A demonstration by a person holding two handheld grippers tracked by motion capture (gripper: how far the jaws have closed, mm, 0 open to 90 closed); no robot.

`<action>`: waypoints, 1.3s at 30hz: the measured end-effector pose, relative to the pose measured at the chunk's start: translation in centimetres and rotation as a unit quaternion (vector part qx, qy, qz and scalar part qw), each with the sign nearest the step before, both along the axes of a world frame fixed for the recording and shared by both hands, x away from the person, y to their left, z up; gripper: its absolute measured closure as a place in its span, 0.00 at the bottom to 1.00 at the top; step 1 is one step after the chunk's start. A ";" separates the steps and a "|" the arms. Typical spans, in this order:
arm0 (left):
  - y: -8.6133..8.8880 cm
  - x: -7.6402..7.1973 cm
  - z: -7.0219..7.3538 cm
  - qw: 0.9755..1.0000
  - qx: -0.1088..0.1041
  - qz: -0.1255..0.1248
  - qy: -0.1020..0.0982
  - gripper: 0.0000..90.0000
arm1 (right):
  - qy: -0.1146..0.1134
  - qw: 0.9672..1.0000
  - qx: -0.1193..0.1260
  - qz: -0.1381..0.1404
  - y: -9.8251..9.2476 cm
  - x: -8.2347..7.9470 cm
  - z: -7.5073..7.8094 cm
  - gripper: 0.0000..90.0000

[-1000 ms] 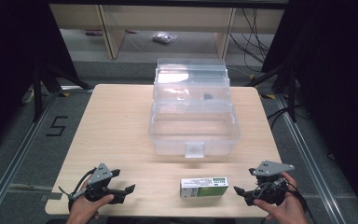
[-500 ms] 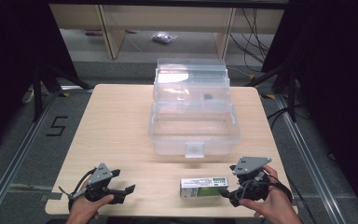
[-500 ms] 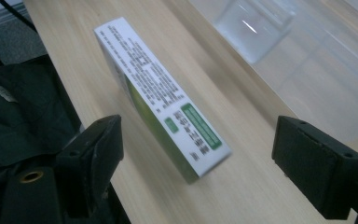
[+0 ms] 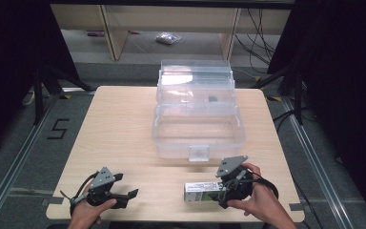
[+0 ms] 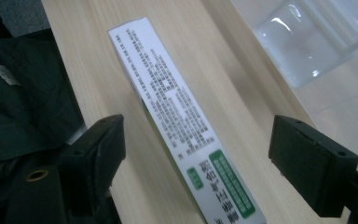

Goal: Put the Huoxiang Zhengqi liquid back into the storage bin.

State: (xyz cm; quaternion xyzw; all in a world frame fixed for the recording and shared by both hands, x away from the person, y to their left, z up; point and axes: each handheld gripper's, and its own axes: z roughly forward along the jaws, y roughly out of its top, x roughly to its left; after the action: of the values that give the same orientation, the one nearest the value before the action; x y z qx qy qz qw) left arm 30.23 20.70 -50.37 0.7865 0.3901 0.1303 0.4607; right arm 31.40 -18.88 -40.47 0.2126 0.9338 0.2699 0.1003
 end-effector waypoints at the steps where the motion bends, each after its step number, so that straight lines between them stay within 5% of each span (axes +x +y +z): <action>1: 0.0 0.0 0.0 1.000 0.002 0.000 0.001 0.16 | 0.002 1.000 -0.003 0.004 0.3 0.1 -0.1 0.22; 17: 0.1 0.0 0.1 1.000 0.005 -0.001 0.000 0.16 | 0.042 0.997 -0.057 0.037 3.1 1.5 -1.6 0.25; 39: 0.1 0.0 0.1 1.000 0.002 -0.001 -0.002 0.16 | 0.066 0.991 -0.097 0.070 4.2 2.4 -2.8 0.29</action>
State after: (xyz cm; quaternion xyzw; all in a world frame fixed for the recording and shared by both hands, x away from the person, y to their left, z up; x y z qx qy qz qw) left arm 30.26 20.76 -50.31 0.7878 0.3878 0.1323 0.4600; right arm 33.75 -14.65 -43.25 0.1533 0.9726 0.1703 0.0398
